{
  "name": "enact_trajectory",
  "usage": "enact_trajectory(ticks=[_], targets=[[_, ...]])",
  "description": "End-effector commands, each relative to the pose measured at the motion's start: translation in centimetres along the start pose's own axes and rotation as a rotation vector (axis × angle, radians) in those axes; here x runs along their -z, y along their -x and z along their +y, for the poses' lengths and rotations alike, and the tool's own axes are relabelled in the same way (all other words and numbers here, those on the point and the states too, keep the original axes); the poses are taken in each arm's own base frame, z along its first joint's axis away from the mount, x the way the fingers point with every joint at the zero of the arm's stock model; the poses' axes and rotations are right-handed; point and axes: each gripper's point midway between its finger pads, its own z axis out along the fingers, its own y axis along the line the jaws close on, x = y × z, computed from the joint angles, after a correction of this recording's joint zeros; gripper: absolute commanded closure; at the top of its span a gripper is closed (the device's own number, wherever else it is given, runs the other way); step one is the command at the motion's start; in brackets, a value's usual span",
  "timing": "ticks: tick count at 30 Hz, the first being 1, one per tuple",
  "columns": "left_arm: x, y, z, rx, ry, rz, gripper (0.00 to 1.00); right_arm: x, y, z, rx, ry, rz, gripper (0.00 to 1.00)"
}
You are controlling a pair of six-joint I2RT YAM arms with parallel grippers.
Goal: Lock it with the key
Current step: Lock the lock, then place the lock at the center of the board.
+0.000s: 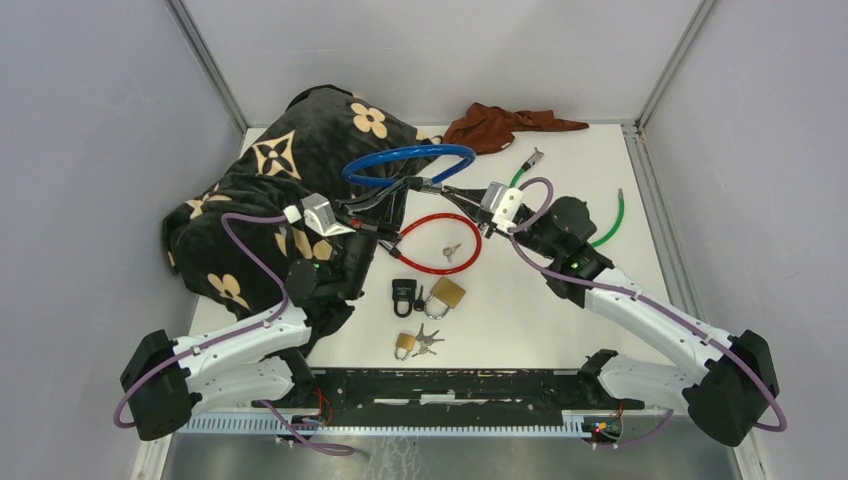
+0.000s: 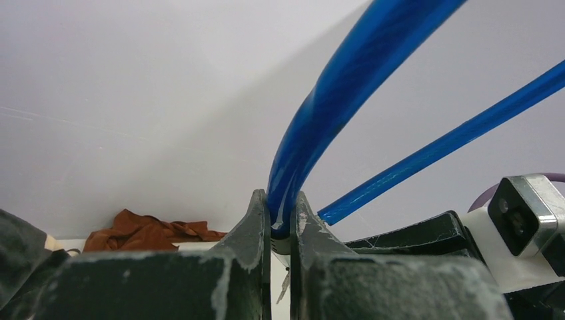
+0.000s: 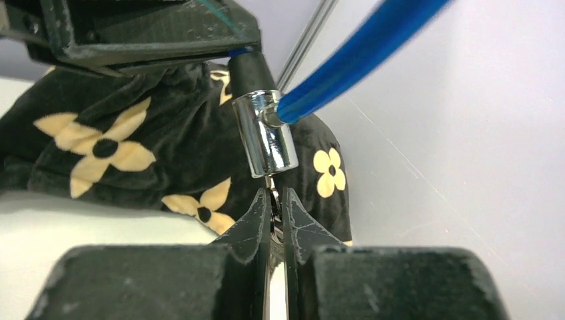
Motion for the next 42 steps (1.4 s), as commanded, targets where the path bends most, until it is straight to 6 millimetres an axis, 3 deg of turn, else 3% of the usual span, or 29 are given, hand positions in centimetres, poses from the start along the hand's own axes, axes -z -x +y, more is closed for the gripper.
enact_trajectory(ticks=[1, 6, 15, 23, 29, 36, 42], targets=[[-0.4, 0.0, 0.6, -0.026, 0.029, -0.004, 0.98, -1.5, 4.7, 0.1, 0.180, 0.134, -0.096, 1.00], [-0.7, 1.8, 0.0, -0.053, -0.017, -0.063, 0.98, -0.6, 0.9, -0.1, 0.214, 0.114, 0.059, 1.00], [-0.8, 2.6, 1.3, -0.092, 0.009, -0.071, 0.98, 3.1, -4.3, -1.7, 0.317, -0.009, 0.254, 1.00], [-0.7, 3.9, 2.3, -0.143, 0.003, -0.088, 0.98, 6.6, -7.1, -2.5, 0.277, -0.039, 0.325, 1.00], [-0.3, 3.7, 2.8, -0.153, 0.000, -0.079, 0.98, 7.1, -8.6, -1.7, 0.232, 0.004, 0.351, 1.00], [0.1, 3.9, 1.7, -0.150, -0.067, -0.086, 0.98, 6.4, -9.0, -0.1, 0.162, 0.085, 0.332, 1.00], [0.3, 3.4, 2.4, -0.173, -0.048, -0.063, 0.98, 6.9, -9.0, -1.2, 0.097, 0.033, 0.346, 1.00]])
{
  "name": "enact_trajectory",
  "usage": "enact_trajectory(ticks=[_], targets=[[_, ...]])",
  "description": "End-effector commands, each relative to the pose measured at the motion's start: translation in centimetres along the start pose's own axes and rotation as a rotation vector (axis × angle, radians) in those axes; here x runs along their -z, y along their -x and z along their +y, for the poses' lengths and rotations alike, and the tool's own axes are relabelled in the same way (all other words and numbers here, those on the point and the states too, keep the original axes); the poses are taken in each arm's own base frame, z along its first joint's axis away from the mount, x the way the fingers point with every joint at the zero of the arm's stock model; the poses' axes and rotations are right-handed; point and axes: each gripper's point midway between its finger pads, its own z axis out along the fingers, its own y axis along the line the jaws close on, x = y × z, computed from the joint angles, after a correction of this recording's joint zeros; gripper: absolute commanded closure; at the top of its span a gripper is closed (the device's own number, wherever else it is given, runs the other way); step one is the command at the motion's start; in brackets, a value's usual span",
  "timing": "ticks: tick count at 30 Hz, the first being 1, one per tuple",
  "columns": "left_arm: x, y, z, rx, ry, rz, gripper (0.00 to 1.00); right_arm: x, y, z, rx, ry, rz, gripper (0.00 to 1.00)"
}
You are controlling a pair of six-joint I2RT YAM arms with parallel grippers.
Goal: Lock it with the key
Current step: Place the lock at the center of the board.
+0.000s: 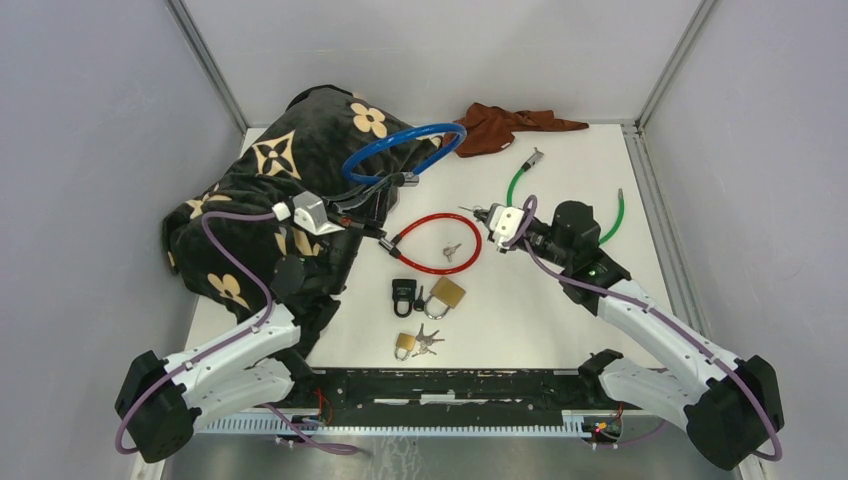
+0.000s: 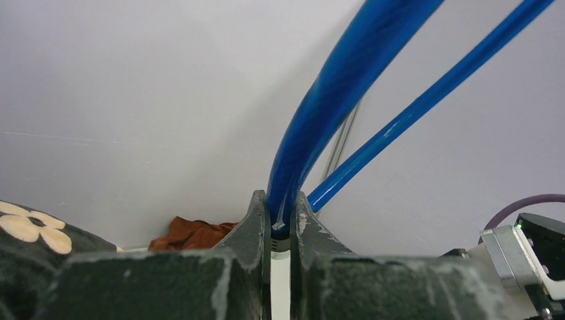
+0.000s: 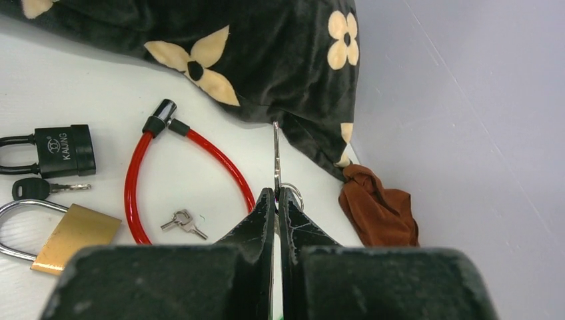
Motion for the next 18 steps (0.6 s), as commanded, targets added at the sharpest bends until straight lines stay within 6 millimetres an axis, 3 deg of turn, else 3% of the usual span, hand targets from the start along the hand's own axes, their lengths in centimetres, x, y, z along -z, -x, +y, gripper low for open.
enact_trajectory(ticks=[1, 5, 9, 14, 18], targets=[[0.0, 2.1, 0.0, -0.022, -0.002, -0.072, 0.98, 0.7, 0.4, -1.8, -0.088, -0.061, -0.004, 1.00], [1.0, -0.8, 0.2, -0.111, -0.042, 0.010, 0.98, 2.1, -1.6, -4.9, -0.242, -0.213, 0.077, 1.00], [2.7, -6.0, 0.7, -0.161, -0.082, 0.187, 0.98, 4.7, -4.5, -7.9, -0.367, -0.393, 0.205, 1.00], [4.5, -10.7, 0.2, -0.096, -0.126, 0.367, 0.98, 8.0, -4.4, -10.0, -0.397, -0.539, 0.249, 1.00], [5.6, -13.3, -1.7, -0.014, -0.221, 0.461, 0.98, 10.7, -4.4, -10.9, -0.411, -0.636, 0.341, 1.00]])
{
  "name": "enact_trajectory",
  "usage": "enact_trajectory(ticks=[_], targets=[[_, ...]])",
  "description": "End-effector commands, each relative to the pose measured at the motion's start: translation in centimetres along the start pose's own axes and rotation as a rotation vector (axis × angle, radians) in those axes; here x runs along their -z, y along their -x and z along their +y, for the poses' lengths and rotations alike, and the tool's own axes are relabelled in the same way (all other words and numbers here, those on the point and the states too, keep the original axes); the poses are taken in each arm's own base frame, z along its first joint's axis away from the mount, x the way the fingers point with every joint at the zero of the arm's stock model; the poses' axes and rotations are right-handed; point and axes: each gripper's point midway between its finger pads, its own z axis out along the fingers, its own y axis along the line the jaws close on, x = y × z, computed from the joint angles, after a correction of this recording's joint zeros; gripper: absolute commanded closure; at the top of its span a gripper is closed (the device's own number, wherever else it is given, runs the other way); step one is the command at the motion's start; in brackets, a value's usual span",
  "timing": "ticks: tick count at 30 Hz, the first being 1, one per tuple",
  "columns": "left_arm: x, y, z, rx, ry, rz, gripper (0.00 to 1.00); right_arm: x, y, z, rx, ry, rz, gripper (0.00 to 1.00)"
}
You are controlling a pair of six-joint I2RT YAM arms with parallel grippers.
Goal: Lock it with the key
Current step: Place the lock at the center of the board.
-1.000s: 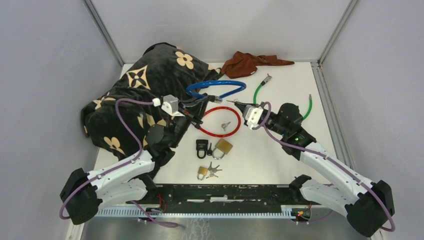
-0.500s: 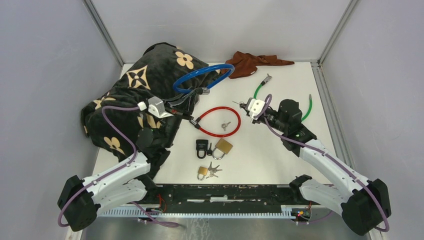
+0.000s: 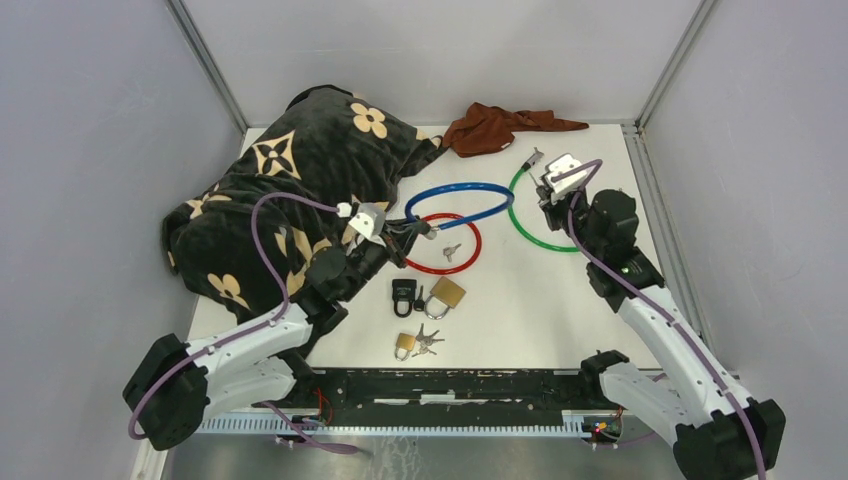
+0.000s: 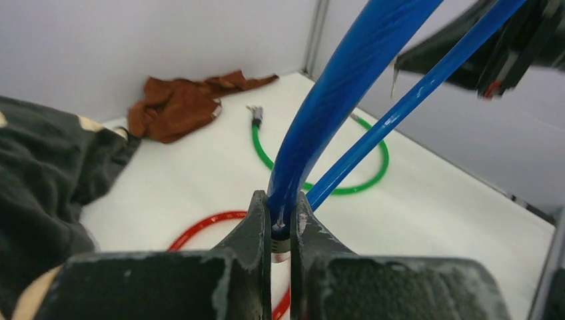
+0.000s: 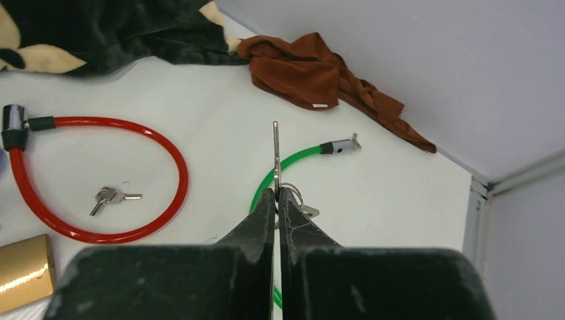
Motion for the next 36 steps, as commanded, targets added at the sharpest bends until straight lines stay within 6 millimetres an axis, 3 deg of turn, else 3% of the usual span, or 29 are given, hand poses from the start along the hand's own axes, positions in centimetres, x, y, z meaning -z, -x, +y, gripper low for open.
enact_trajectory(ticks=[1, 9, 21, 25, 36], targets=[[-0.2, -1.1, -3.5, 0.098, -0.167, 0.045, 0.98, 2.7, 2.4, -4.0, -0.043, -0.196, 0.030, 1.00], [0.8, -7.0, -9.5, 0.208, -0.339, 0.235, 0.98, 7.1, 3.9, -5.9, -0.036, -0.307, 0.050, 1.00], [1.0, -15.7, -15.0, 0.245, -0.423, 0.529, 0.98, 9.5, 3.6, -5.5, -0.026, -0.302, 0.066, 1.00], [0.6, -17.2, -16.1, 0.243, -0.431, 0.586, 0.98, 9.5, 3.5, -4.9, -0.033, -0.276, 0.058, 1.00], [-0.6, -20.8, -16.0, 0.231, -0.362, 0.734, 0.96, 8.6, 2.9, -2.7, -0.069, -0.163, 0.061, 1.00]])
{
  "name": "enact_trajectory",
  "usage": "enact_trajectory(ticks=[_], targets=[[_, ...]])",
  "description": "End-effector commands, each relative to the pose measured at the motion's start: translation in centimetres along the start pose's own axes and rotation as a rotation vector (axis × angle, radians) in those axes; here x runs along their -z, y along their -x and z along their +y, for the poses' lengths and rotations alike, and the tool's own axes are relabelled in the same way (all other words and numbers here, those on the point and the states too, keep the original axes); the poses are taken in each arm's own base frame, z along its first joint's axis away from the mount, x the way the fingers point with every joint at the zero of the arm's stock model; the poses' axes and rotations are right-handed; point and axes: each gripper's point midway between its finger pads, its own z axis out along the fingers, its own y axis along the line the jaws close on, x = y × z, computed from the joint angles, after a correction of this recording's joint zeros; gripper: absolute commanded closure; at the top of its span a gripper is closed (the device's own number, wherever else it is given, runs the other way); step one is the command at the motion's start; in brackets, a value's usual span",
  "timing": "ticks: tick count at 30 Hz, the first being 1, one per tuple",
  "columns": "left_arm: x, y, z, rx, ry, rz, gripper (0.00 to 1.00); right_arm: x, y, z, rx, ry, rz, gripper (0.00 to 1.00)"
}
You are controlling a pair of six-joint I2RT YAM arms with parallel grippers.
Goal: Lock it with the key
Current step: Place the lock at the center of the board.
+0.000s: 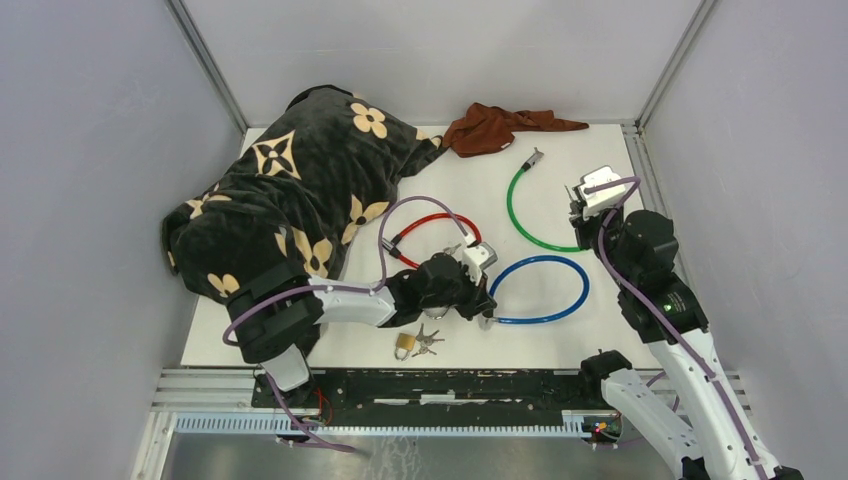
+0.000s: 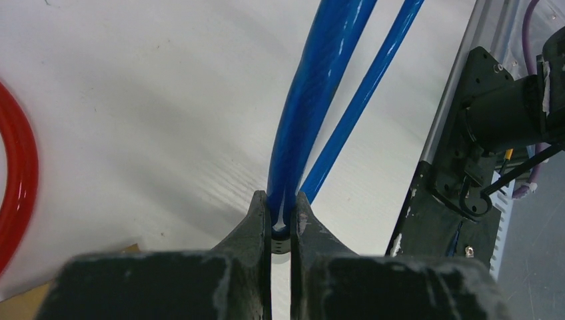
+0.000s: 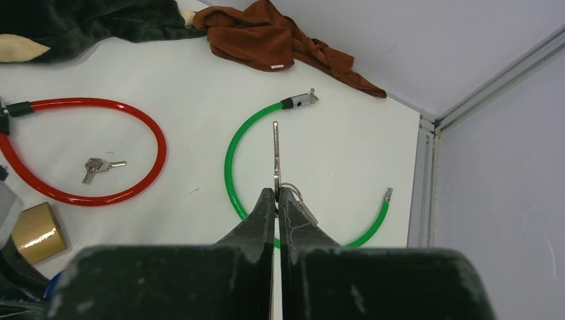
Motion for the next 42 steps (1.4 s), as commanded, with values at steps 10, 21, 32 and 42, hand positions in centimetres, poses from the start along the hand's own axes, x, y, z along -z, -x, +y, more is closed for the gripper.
enact_trajectory(ticks=[10, 21, 32, 42], targets=[[-2.7, 0.9, 0.5, 0.057, 0.048, 0.042, 0.77, -0.2, -1.6, 2.6, -0.052, 0.118, 0.036, 1.00], [-2.8, 0.9, 1.6, 0.064, 0.113, 0.038, 0.49, -0.3, -5.8, 4.2, -0.088, 0.155, 0.149, 1.00], [0.5, 2.7, 1.7, 0.015, 0.139, -0.079, 0.34, -0.9, -16.4, 10.7, -0.306, 0.312, 0.384, 1.00], [6.4, 5.1, 5.4, -0.082, 0.357, -0.299, 0.19, -0.4, -22.8, 14.0, -0.397, 0.383, 0.604, 0.99]])
